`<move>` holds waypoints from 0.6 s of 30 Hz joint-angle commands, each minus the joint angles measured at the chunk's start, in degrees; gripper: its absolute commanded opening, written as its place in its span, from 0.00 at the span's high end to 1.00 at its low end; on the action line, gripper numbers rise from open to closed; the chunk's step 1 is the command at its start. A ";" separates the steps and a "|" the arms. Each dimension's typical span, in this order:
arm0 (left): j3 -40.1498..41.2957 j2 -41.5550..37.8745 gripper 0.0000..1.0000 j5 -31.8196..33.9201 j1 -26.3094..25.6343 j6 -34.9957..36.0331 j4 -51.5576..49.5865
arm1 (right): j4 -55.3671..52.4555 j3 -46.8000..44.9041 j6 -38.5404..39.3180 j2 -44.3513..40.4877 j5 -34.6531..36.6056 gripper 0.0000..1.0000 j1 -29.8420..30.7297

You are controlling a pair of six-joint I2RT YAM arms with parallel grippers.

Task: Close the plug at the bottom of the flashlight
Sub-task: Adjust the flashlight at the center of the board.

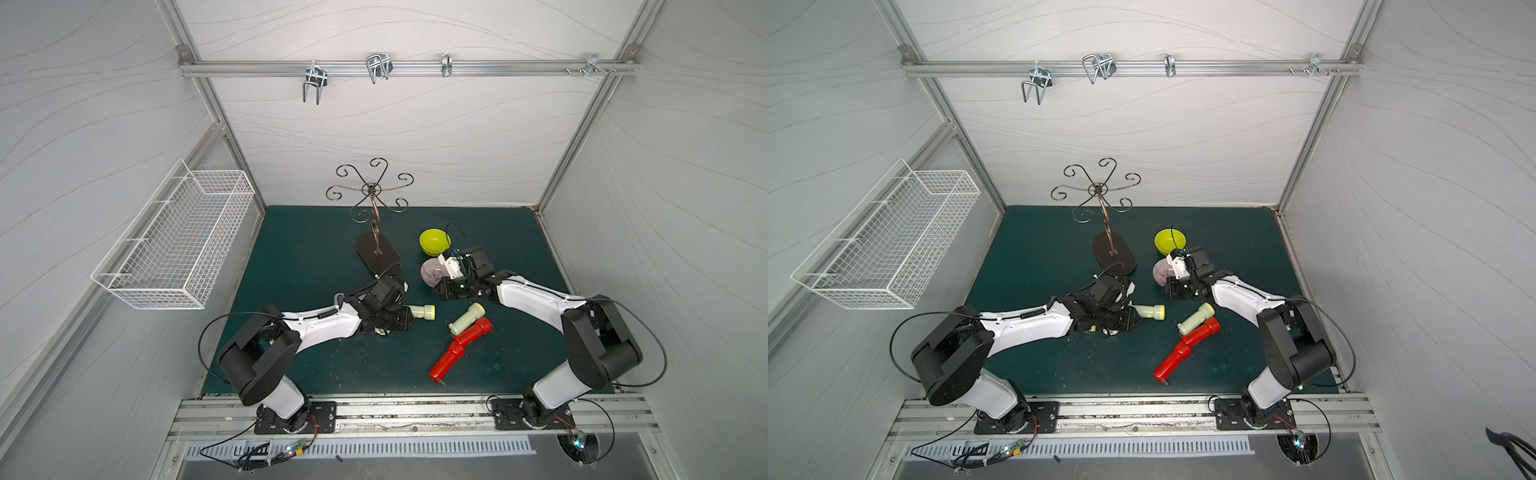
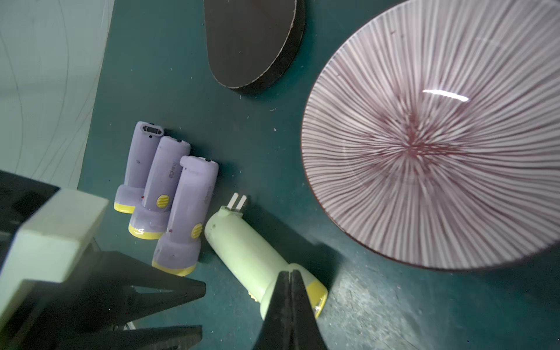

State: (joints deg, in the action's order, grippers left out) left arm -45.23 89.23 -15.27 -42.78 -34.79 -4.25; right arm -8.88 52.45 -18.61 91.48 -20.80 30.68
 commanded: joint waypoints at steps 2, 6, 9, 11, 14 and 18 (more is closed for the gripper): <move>1.02 1.53 0.63 -1.60 1.73 -1.86 3.83 | 1.03 2.11 -0.41 3.96 -0.03 1.00 1.83; 1.37 2.30 0.63 -2.52 2.39 -2.13 5.22 | 2.58 1.93 -0.32 5.78 0.71 1.00 3.25; 1.12 3.27 0.63 -2.73 3.33 -2.04 5.61 | 2.52 2.40 0.08 7.66 1.46 1.00 4.03; 1.20 4.16 0.63 -3.45 4.30 -2.25 6.44 | 3.24 1.95 0.06 8.55 1.55 1.00 4.13; 1.05 5.51 0.63 -4.98 5.74 -2.47 8.08 | 4.25 0.63 0.13 8.97 1.50 1.00 4.26; -0.46 7.37 0.63 -6.61 6.99 -1.80 8.68 | 4.40 -2.07 0.33 8.09 1.72 1.00 5.07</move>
State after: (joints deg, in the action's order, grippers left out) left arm -43.79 95.02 -19.88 -36.64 -36.71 1.65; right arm -4.91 52.47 -18.59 99.85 -19.53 34.89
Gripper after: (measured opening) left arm 0.371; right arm 0.048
